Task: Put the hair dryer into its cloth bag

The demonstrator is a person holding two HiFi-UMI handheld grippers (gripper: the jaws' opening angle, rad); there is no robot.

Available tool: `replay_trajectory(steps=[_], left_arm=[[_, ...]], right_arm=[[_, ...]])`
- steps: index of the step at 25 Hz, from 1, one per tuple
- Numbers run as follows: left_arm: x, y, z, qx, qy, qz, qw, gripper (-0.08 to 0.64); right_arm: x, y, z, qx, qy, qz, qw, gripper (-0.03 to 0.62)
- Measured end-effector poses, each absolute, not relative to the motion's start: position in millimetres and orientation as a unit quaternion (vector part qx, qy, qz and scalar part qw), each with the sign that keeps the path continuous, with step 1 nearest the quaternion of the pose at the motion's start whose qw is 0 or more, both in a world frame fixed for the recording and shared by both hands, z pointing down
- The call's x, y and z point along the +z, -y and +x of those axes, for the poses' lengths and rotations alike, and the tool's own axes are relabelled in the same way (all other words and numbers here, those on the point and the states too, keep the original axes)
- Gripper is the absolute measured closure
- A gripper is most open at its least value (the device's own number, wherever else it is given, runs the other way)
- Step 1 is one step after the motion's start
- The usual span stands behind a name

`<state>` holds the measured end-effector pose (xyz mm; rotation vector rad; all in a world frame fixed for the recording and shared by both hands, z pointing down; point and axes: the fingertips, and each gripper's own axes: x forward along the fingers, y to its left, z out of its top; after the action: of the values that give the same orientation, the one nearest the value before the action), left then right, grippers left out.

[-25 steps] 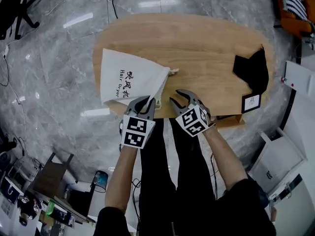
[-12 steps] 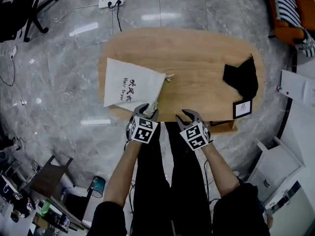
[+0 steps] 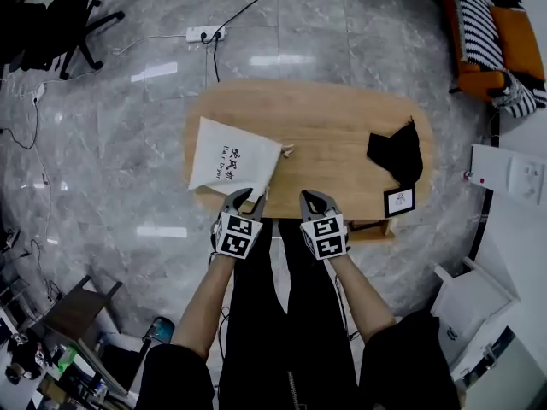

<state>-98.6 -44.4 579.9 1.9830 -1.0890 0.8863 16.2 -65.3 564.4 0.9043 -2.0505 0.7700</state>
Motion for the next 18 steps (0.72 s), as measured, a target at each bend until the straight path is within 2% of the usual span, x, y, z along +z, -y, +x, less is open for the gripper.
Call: replay_trajectory(steps=[4, 9, 18], left_arm=[[527.3, 60.8, -87.2, 0.307, 0.441, 0.778, 0.323, 0.523], [457.7, 54.9, -83.2, 0.28, 0.454, 0.785, 0.314, 0.54], [398.7, 49.5, -77.8, 0.283, 0.458, 0.789, 0.295, 0.54]], right_arm=[[510.7, 87.2, 12.5, 0.295, 0.814, 0.373, 0.333, 0.583], [443.6, 88.2, 3.2, 0.284, 0.823, 0.402, 0.285, 0.583], [369.8, 77.0, 2.6, 0.265, 0.835, 0.408, 0.257, 0.584]])
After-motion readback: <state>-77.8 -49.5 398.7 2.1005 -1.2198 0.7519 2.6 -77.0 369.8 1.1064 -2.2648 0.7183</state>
